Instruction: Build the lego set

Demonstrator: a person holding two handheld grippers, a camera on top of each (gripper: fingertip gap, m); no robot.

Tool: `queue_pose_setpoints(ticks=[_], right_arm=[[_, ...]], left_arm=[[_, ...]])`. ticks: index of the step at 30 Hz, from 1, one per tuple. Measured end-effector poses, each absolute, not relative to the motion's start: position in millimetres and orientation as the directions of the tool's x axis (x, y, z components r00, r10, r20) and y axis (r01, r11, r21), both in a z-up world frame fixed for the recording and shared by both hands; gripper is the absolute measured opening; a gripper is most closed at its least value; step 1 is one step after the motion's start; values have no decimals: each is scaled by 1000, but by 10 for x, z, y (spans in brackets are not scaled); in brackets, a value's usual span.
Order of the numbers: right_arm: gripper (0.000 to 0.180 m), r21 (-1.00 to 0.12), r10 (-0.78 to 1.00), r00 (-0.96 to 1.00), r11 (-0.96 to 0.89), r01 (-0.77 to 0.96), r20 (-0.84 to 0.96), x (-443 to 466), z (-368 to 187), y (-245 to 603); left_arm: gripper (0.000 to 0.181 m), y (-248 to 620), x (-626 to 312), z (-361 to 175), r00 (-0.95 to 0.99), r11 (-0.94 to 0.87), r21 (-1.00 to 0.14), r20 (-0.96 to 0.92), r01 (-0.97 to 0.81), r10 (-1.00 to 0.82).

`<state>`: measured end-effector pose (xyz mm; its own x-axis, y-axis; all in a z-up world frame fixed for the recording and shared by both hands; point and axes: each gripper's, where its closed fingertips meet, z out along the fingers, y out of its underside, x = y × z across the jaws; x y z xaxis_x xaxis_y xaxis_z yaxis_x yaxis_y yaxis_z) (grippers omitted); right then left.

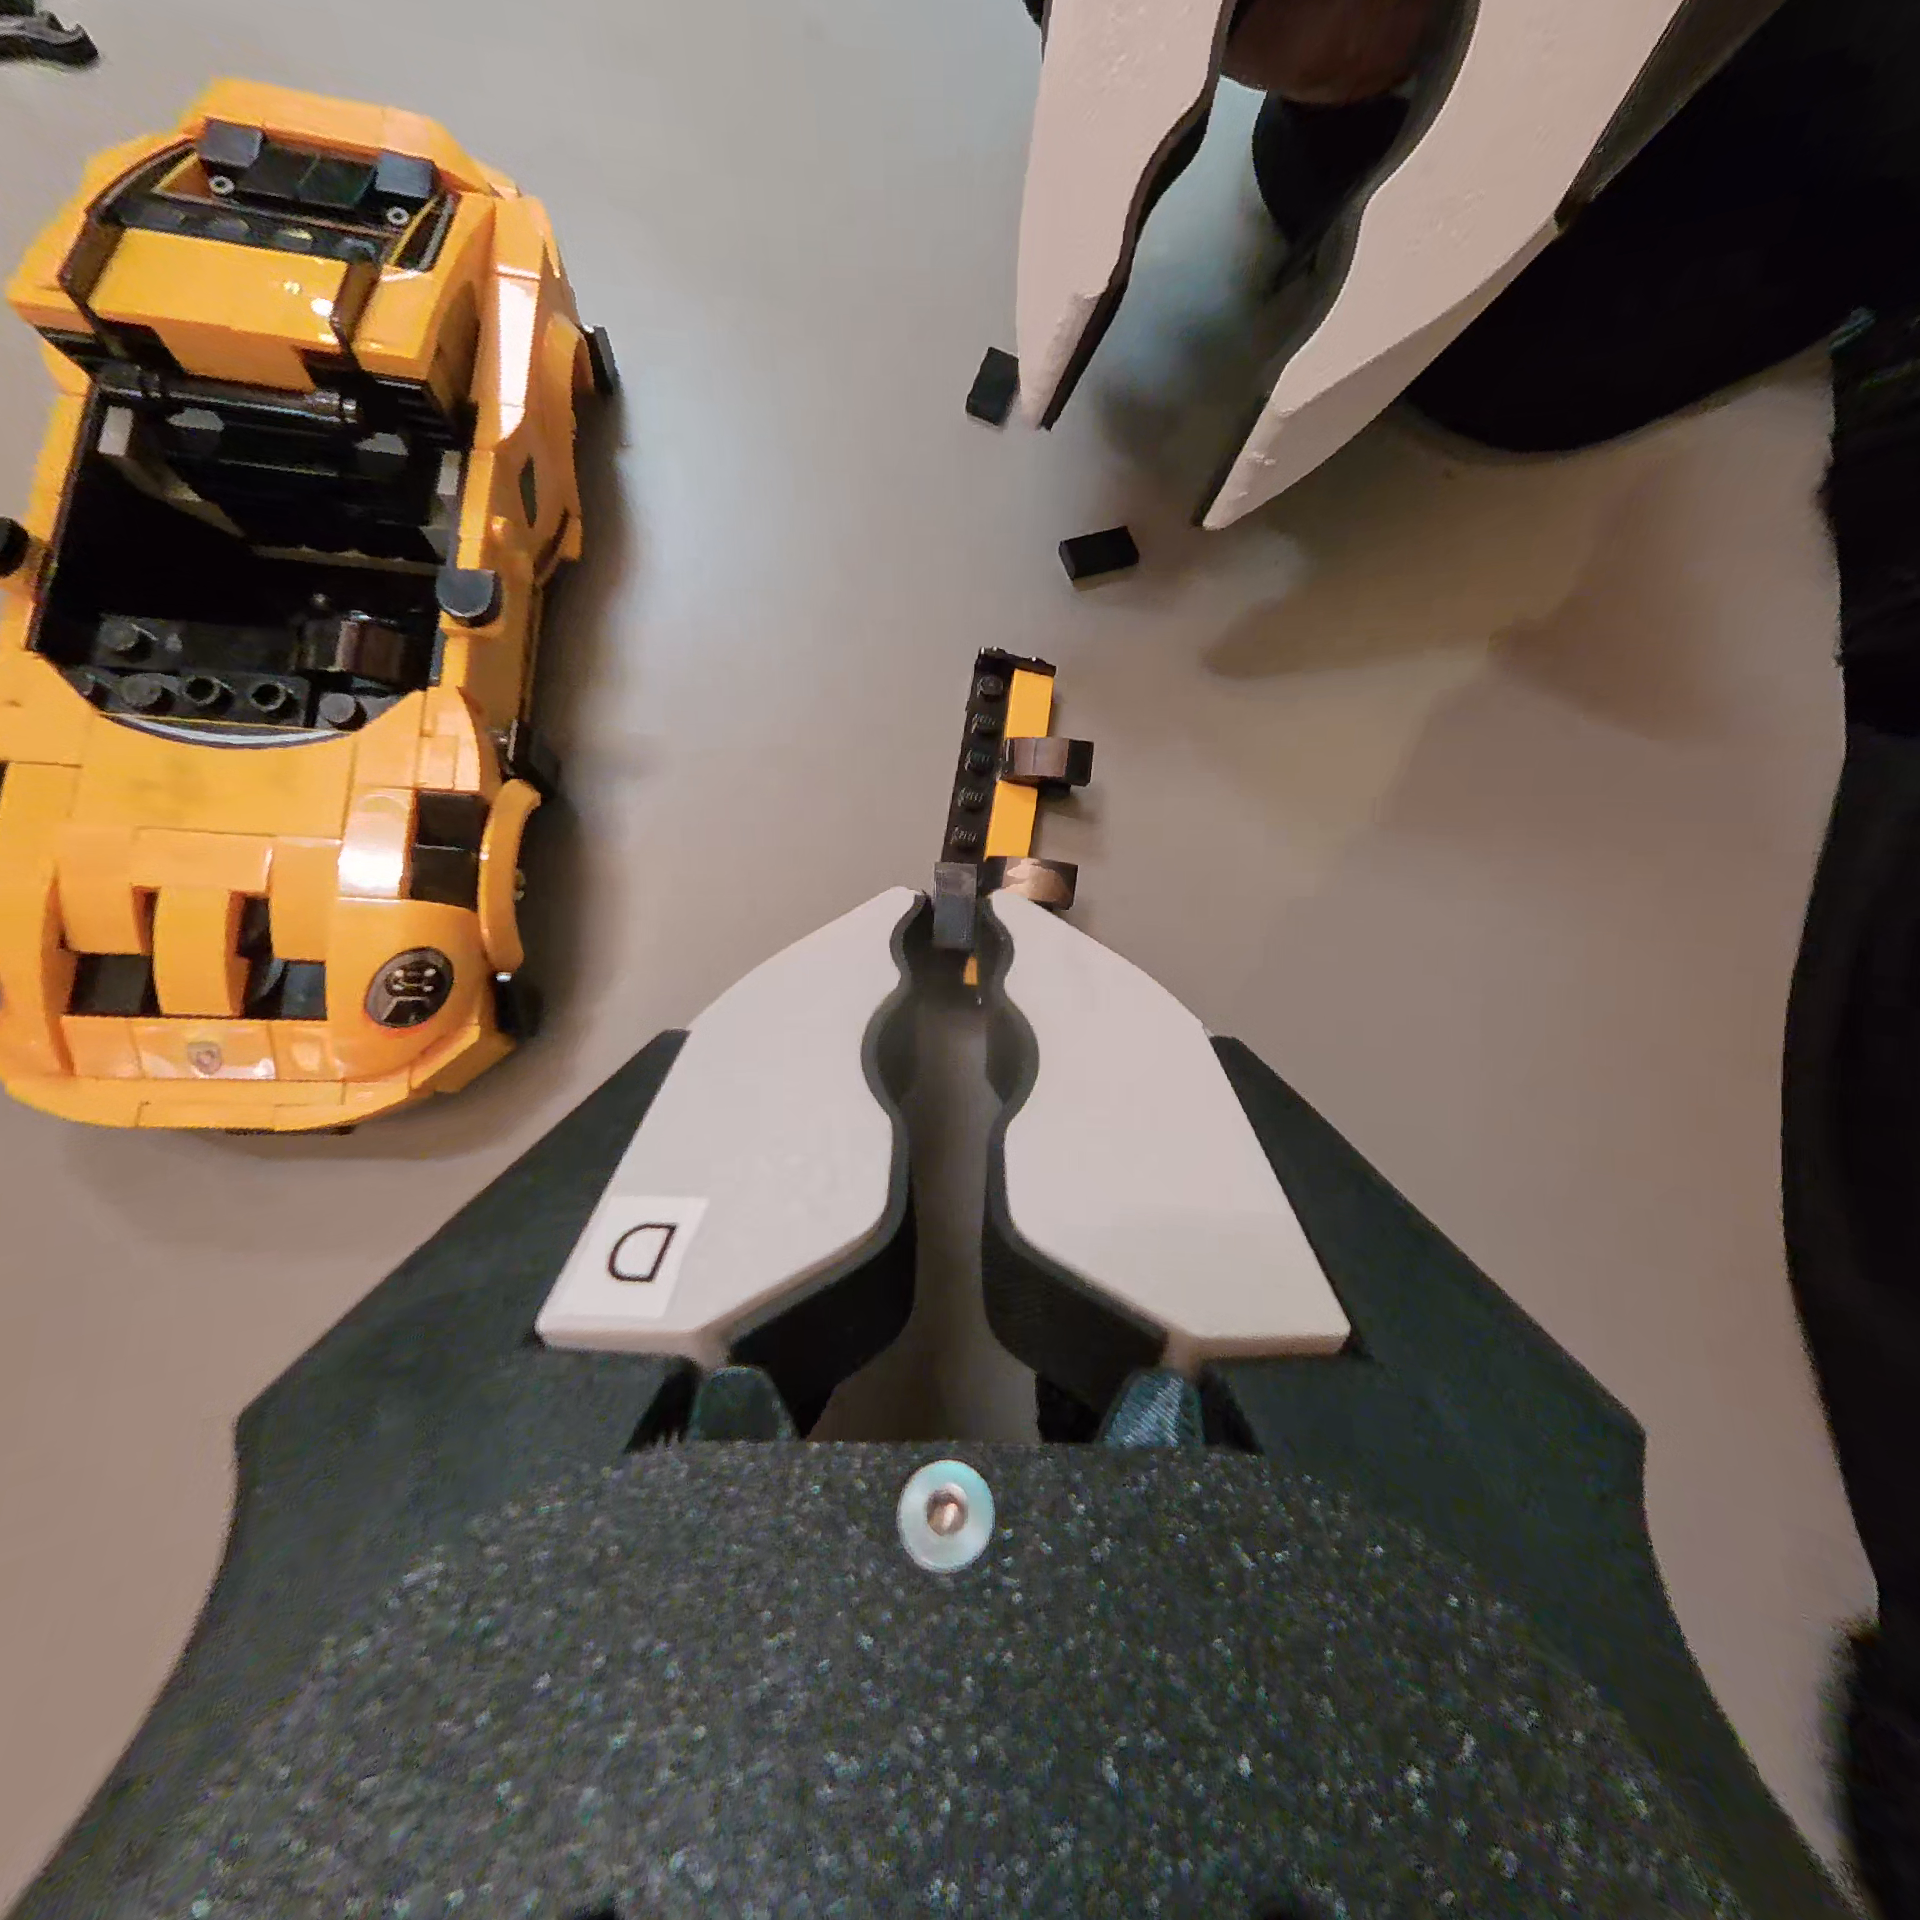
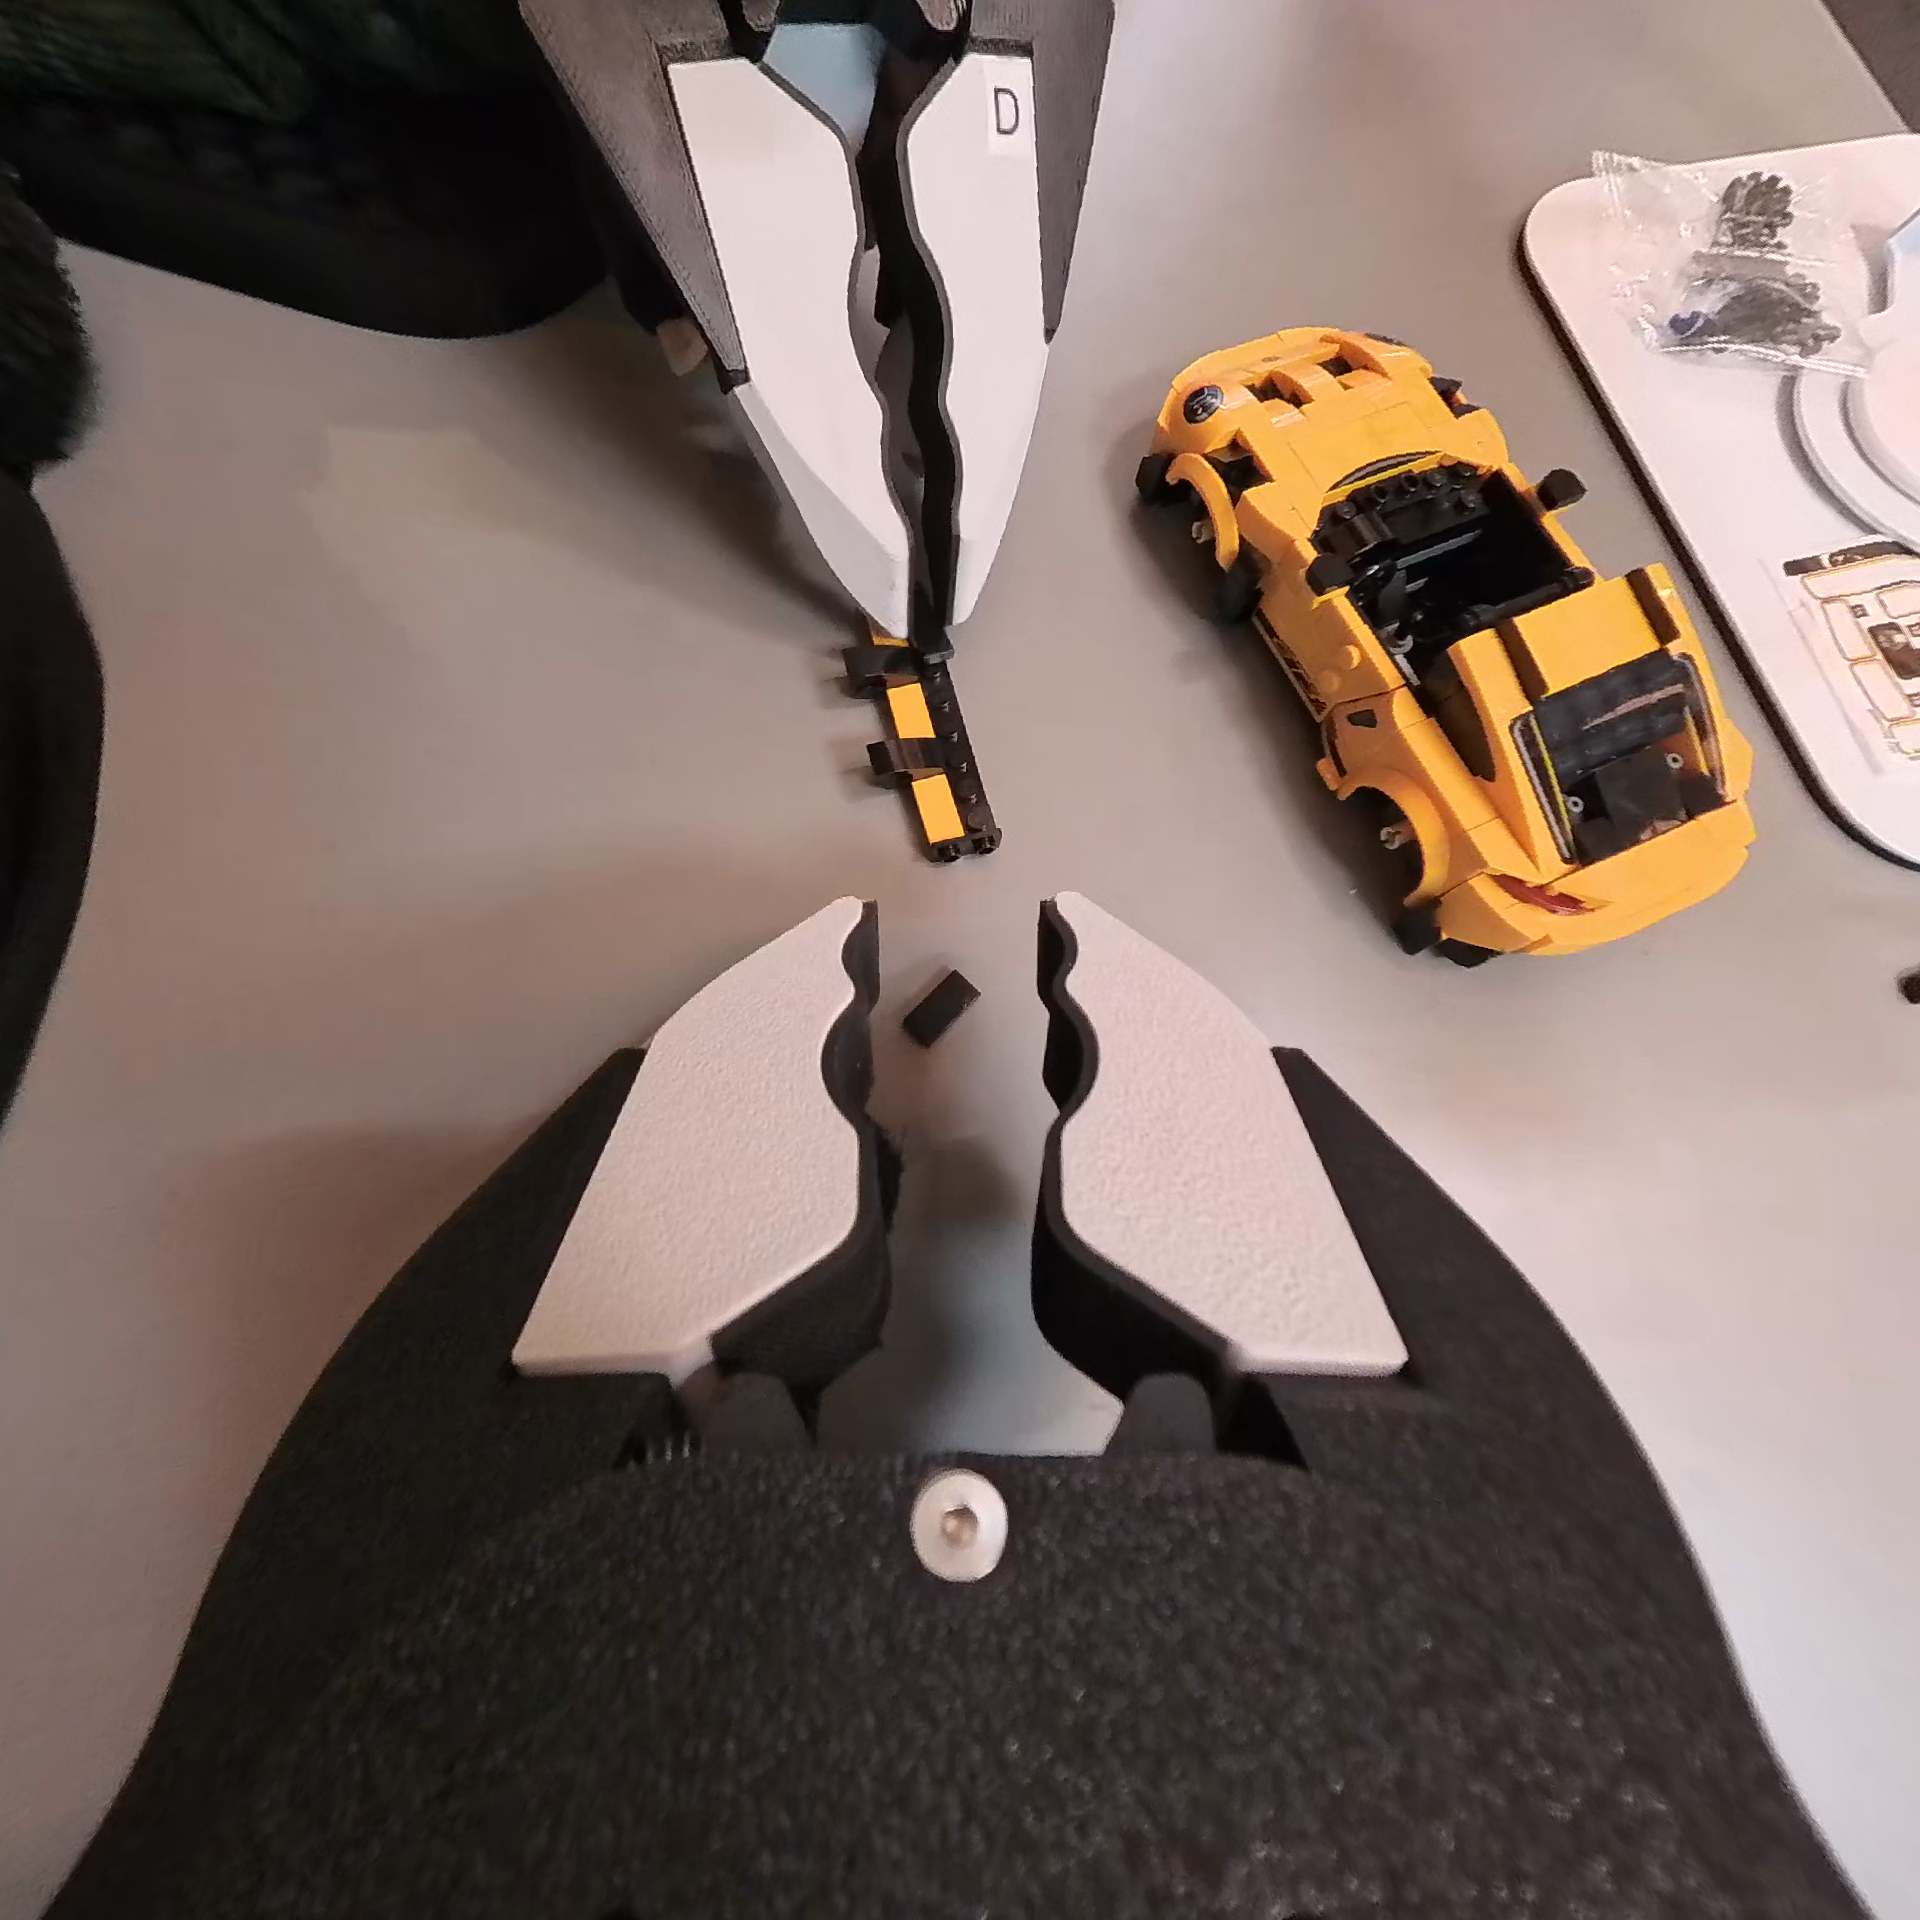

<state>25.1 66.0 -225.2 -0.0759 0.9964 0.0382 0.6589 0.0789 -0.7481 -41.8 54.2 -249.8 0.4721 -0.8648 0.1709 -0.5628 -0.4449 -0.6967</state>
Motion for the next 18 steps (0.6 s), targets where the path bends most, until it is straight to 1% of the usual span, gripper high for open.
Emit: queue_pose_setpoints(ticks=[18], right_arm=[[28, -757, 996, -84, 76, 649, 27, 225, -2250, 626]], left_arm=[[8, 532, -413, -2510, 462, -434, -688, 160, -582, -872]])
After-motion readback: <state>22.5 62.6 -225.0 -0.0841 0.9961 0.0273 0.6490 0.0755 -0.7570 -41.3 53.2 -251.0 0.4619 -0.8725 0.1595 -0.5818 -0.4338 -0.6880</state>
